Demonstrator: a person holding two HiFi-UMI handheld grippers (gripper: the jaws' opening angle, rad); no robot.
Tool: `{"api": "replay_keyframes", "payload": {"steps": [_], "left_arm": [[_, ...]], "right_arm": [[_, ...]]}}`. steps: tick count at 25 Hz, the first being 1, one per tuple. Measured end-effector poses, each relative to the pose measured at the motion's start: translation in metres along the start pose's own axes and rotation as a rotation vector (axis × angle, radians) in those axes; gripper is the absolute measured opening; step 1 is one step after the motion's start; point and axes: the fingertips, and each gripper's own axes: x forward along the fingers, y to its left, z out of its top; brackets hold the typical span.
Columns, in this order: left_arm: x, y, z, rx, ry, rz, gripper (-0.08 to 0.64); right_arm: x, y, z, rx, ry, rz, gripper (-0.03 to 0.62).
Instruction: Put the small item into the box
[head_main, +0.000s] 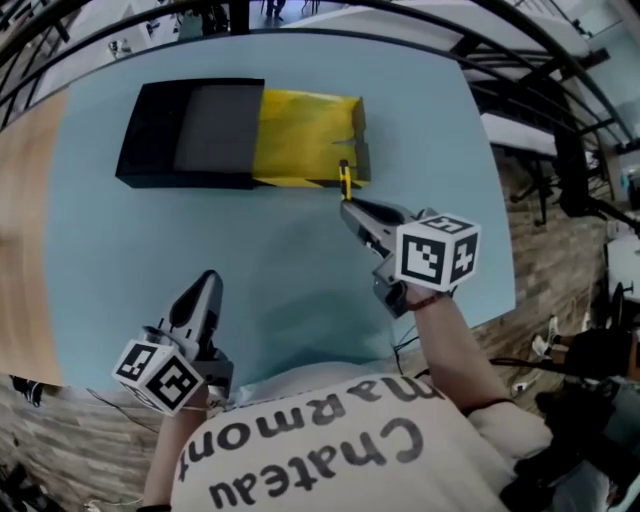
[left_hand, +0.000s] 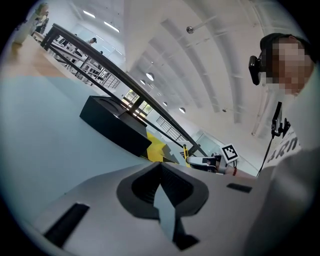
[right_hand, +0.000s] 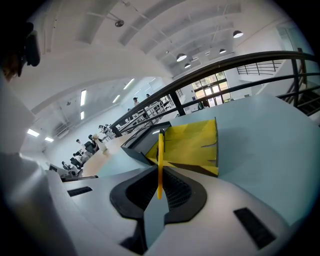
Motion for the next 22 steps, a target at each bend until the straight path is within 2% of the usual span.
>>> {"api": "replay_keyframes", "payload": {"steps": [7, 12, 14, 18, 22], "left_arm": [[0.018, 0.002, -0.019, -0.032, 0.046, 0.03, 0.003], [0.029, 0.002, -0.034, -0.052, 0.091, 0.025, 0.003], [0.03, 0.003, -0.036, -0.053, 0.101, 0.026, 0.003], [0.028, 0.006, -0.035, -0.061, 0.094, 0.033, 0.003], [0.021, 0.011, -0.037, -0.073, 0.084, 0.048, 0.003]], "right_arm": [[0.027, -0.033, 0.042, -0.069, -0.001, -0.007, 0.051], [0.04, -0.052, 0.066, -0.07, 0.0, 0.007, 0.051], [0.046, -0.055, 0.066, -0.078, 0.037, 0.019, 0.051], [0.059, -0.058, 0.066, -0.177, 0.125, -0.006, 0.051], [0.073, -0.056, 0.061, -0.203, 0.171, -0.017, 0.051]]}}
